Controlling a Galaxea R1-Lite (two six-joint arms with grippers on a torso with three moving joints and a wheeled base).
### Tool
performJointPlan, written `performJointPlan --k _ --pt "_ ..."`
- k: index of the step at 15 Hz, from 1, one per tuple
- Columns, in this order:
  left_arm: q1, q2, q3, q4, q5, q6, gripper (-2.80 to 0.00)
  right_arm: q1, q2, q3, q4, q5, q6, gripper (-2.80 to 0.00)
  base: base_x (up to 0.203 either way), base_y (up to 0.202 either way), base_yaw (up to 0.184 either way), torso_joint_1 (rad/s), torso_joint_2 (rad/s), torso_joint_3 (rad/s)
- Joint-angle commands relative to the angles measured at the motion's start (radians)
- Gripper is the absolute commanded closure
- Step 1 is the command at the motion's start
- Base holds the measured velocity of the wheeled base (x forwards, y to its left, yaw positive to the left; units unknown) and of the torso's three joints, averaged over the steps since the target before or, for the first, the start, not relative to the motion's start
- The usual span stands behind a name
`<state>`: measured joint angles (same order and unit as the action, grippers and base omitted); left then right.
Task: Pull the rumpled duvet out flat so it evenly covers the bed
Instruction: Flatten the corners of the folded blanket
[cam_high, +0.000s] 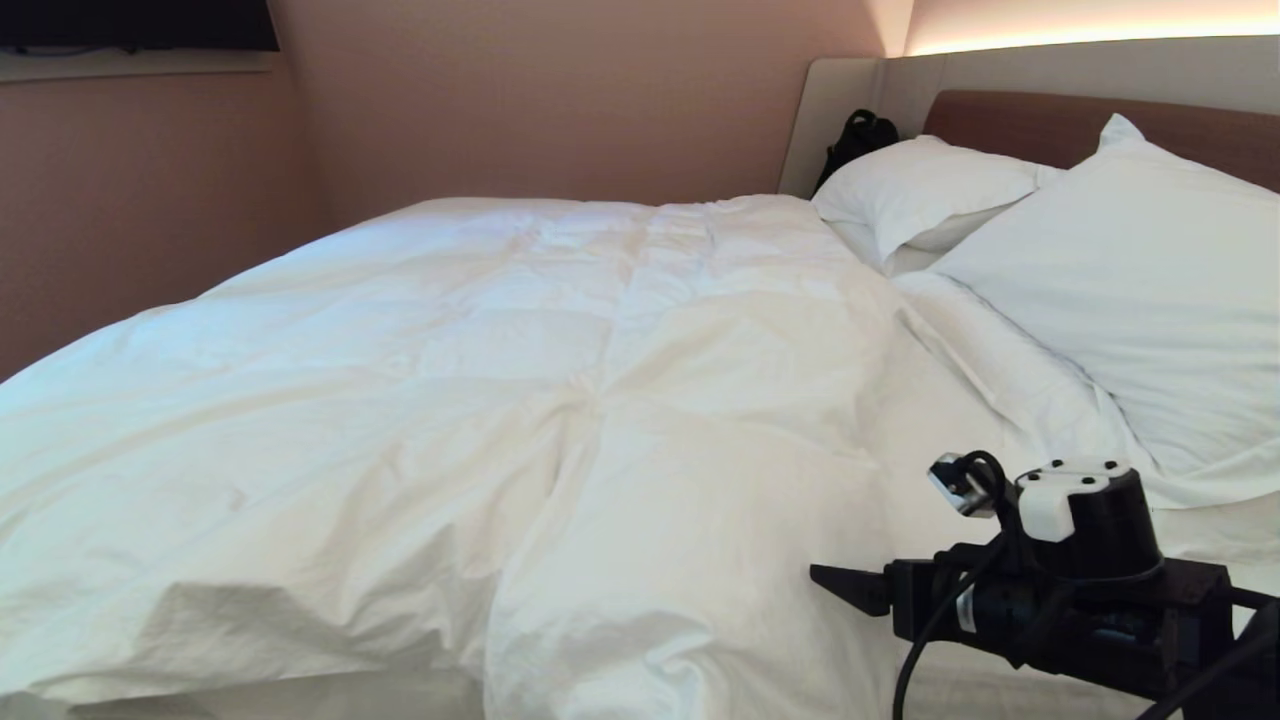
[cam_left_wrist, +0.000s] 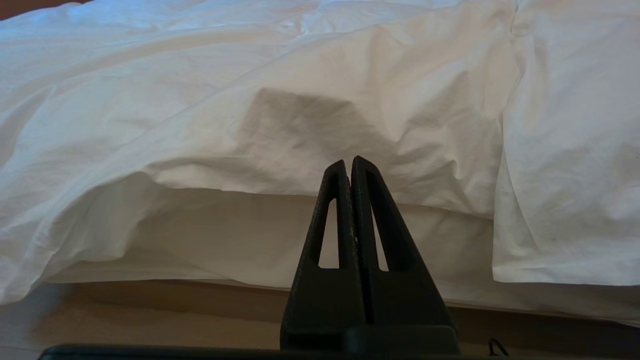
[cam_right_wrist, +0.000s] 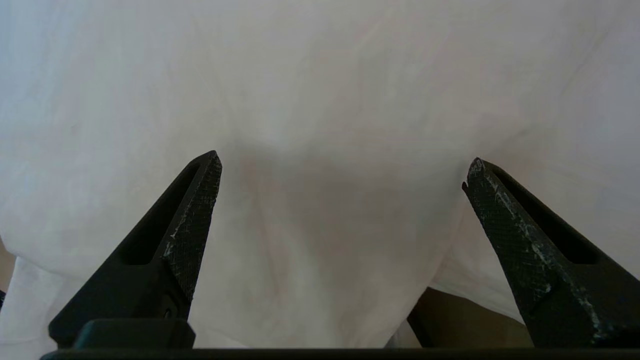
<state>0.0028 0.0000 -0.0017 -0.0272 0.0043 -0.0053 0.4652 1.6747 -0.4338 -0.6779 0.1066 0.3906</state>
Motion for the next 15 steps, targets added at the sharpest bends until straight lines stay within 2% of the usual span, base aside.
performJointPlan --k 1,15 --pt "0.0 0.0 0.0 0.0 0.0 -0.001 0.0 0.005 0.013 -0.005 -0.004 0.002 0.002 -2.8 0.0 0.0 0.0 0.0 0.0 0.0" --pt "0.0 0.0 0.0 0.0 0.0 -0.001 0.0 0.021 0.112 -0.062 -0.005 -0.001 0.001 -2.8 0.0 0.0 0.0 0.0 0.0 0.0"
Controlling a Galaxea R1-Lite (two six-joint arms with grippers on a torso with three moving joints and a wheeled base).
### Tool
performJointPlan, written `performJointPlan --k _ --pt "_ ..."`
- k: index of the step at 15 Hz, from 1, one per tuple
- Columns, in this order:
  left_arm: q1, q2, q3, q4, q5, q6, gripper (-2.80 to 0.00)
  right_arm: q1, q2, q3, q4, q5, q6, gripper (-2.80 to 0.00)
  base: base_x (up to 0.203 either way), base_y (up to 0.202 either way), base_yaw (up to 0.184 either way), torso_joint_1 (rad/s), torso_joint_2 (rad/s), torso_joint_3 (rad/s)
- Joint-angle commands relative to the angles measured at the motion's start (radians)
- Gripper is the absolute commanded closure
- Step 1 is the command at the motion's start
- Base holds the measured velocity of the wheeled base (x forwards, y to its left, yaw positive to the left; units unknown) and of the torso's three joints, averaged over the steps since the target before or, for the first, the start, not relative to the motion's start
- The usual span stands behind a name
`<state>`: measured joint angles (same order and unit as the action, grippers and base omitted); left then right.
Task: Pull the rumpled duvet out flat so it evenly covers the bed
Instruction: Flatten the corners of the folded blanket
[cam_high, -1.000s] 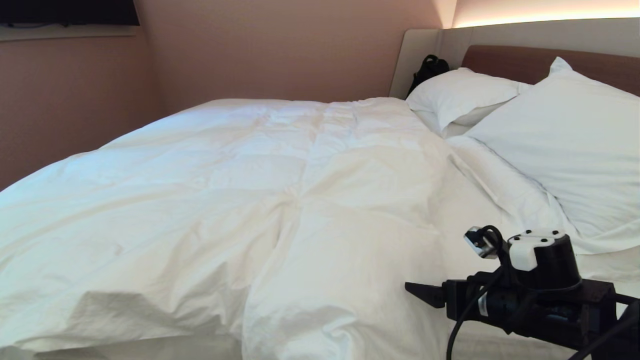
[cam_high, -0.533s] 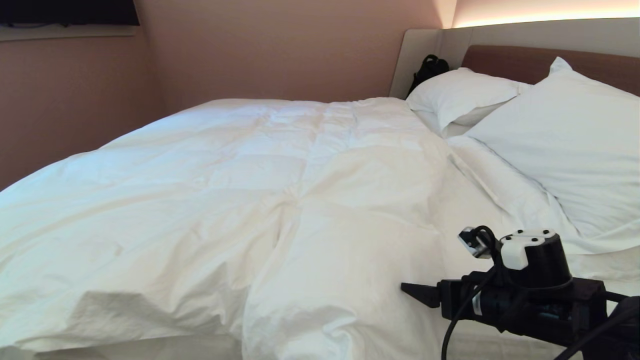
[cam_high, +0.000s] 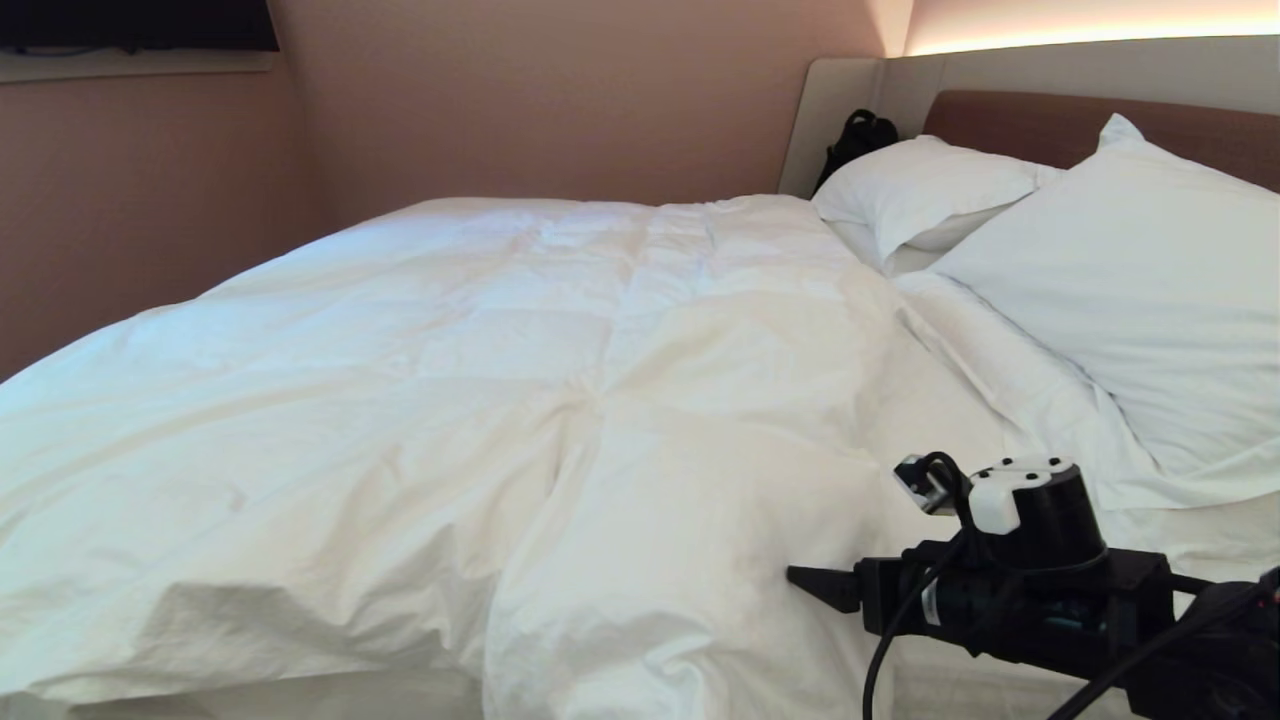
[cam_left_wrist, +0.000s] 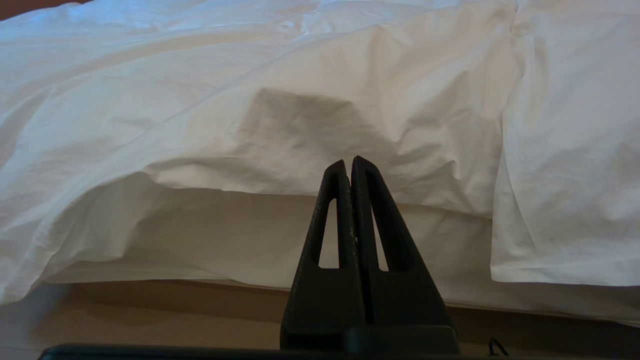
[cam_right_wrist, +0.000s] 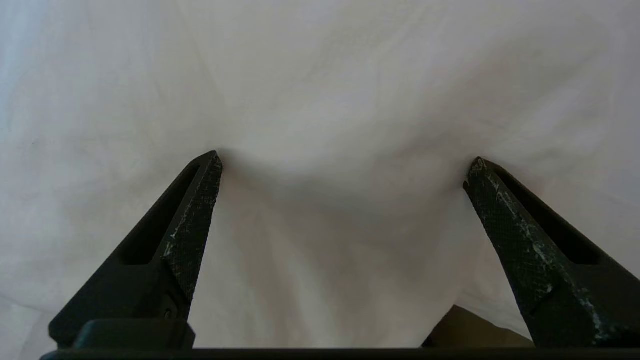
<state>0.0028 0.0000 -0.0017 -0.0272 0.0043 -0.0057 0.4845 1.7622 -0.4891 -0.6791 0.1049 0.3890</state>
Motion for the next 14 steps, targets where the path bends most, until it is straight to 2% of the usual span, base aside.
performJointPlan --k 1,13,14 --pt "0.0 0.0 0.0 0.0 0.0 0.0 0.0 0.002 0.035 -0.012 -0.003 0.0 0.002 -2.8 0.0 0.0 0.0 0.0 0.0 0.0" --pt "0.0 0.0 0.0 0.0 0.0 0.0 0.0 0.01 0.108 -0.054 -0.007 -0.002 0.001 -2.8 0.0 0.0 0.0 0.0 0.0 0.0" --pt "0.0 0.0 0.0 0.0 0.0 0.0 0.0 0.009 0.108 -0.054 -0.008 -0.002 0.001 0.0 0.0 0.0 0.0 0.0 0.0 0.0"
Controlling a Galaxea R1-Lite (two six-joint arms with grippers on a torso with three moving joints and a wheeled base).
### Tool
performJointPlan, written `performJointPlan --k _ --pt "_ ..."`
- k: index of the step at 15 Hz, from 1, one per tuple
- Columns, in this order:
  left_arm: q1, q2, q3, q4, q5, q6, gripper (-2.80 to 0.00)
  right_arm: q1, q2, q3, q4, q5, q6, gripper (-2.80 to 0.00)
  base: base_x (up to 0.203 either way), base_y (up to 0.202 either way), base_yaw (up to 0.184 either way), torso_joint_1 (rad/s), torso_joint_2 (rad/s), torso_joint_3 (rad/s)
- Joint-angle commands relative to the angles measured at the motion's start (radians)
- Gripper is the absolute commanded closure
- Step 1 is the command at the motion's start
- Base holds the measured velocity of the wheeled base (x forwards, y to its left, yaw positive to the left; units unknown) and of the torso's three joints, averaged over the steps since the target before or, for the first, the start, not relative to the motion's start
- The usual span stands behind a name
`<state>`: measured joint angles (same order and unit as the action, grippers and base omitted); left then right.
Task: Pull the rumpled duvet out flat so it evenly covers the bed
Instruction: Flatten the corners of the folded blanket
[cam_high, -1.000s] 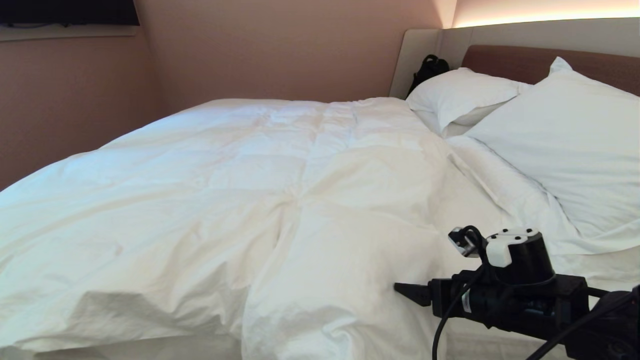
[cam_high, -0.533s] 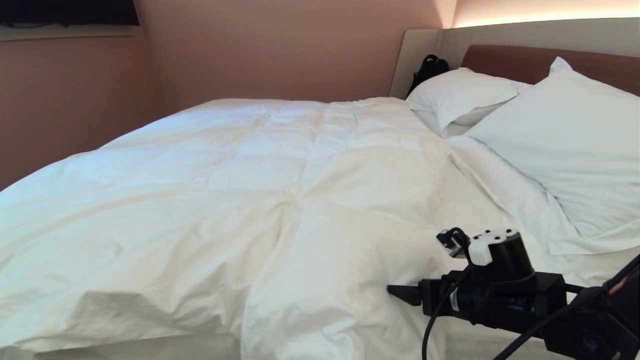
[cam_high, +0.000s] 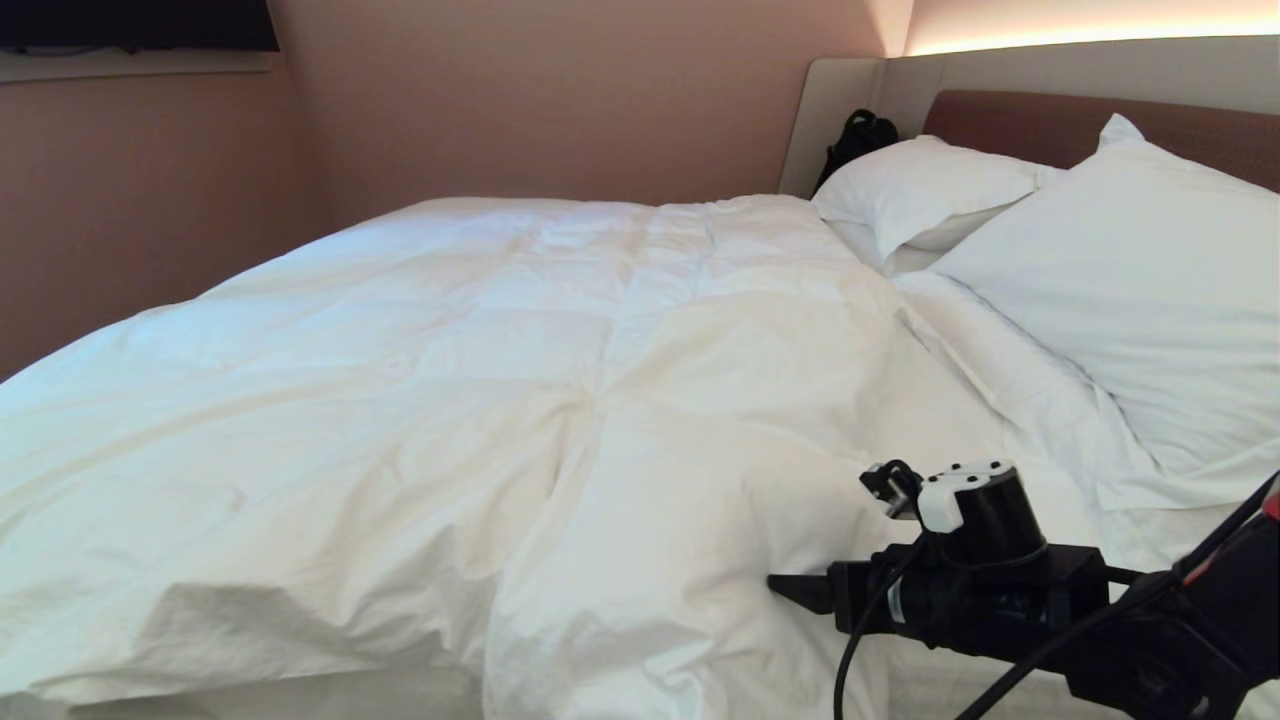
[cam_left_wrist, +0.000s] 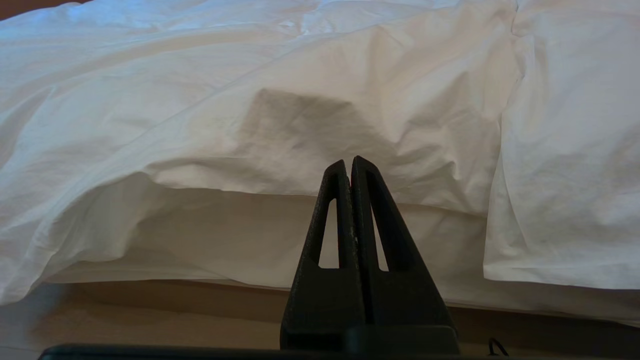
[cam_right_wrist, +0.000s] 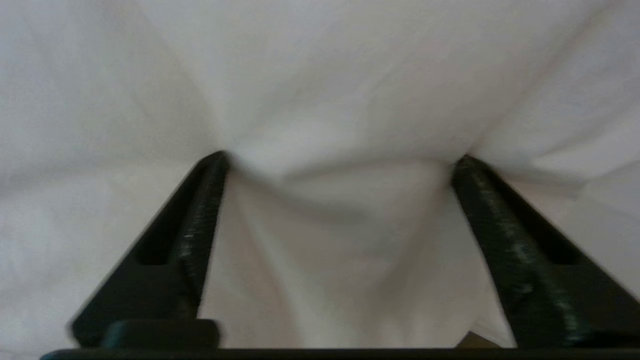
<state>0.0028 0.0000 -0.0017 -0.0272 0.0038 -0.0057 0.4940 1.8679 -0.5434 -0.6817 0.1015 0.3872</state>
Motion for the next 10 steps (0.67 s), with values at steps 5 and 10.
performJointPlan --k 5,10 --pt "0.0 0.0 0.0 0.0 0.001 0.0 0.0 0.0 -0.002 0.007 -0.032 -0.002 0.003 0.0 0.0 0.0 0.0 0.0 0.0 0.0" --pt "0.0 0.0 0.0 0.0 0.001 0.0 0.0 -0.001 -0.041 0.025 -0.031 -0.02 0.007 0.0 0.0 0.0 0.0 0.0 0.0 0.0"
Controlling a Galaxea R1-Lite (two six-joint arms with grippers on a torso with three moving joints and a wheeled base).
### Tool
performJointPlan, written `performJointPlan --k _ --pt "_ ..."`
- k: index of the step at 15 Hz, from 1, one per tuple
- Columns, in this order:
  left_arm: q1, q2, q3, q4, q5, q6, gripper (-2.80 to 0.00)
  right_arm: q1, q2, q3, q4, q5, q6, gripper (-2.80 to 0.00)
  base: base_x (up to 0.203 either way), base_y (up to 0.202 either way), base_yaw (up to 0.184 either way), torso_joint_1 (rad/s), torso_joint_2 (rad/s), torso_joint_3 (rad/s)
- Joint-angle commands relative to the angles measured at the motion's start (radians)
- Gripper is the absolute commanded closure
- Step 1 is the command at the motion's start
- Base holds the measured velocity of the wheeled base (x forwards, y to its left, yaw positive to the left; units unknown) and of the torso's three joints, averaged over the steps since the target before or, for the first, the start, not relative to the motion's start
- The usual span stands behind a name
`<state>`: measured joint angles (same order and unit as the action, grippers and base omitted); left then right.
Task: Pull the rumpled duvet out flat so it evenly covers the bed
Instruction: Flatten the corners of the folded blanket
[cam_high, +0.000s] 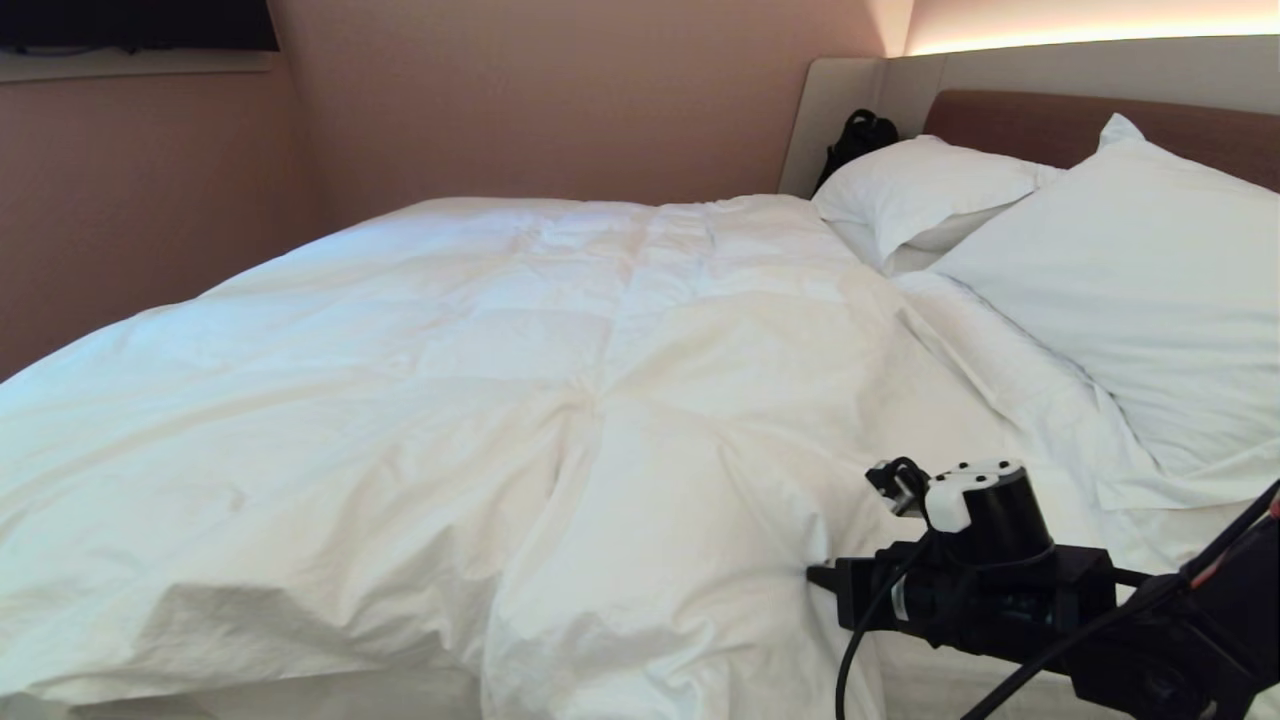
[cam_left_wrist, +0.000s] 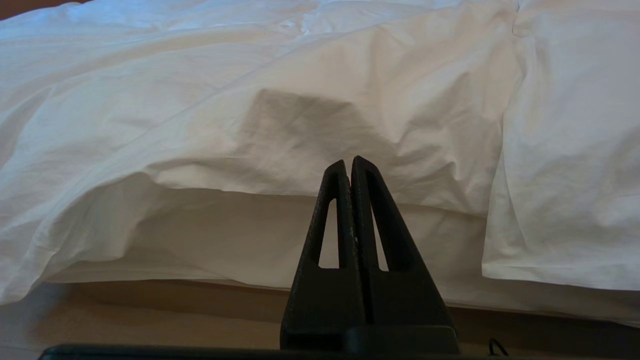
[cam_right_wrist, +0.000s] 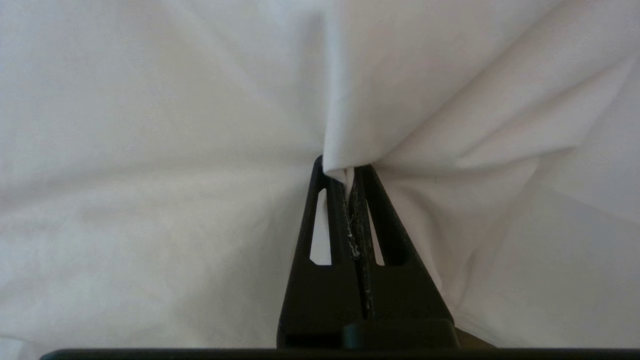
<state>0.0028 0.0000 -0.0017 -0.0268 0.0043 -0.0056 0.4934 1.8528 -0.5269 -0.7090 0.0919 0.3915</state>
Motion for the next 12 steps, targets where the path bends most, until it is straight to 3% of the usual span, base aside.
performJointPlan --k 1,7,12 --pt "0.0 0.0 0.0 -0.001 0.0 -0.001 0.0 -0.001 -0.036 0.016 -0.003 -0.028 0.003 0.0 0.0 0.0 0.0 0.0 0.0 0.0" --pt "0.0 0.0 0.0 -0.001 0.0 -0.001 0.0 -0.016 -0.105 0.099 -0.004 -0.112 0.003 0.0 0.0 0.0 0.0 0.0 0.0 0.0" --pt "0.0 0.0 0.0 -0.001 0.0 -0.001 0.0 -0.158 -0.24 0.189 -0.002 -0.122 -0.003 0.0 0.0 0.0 0.0 0.0 0.0 0.0"
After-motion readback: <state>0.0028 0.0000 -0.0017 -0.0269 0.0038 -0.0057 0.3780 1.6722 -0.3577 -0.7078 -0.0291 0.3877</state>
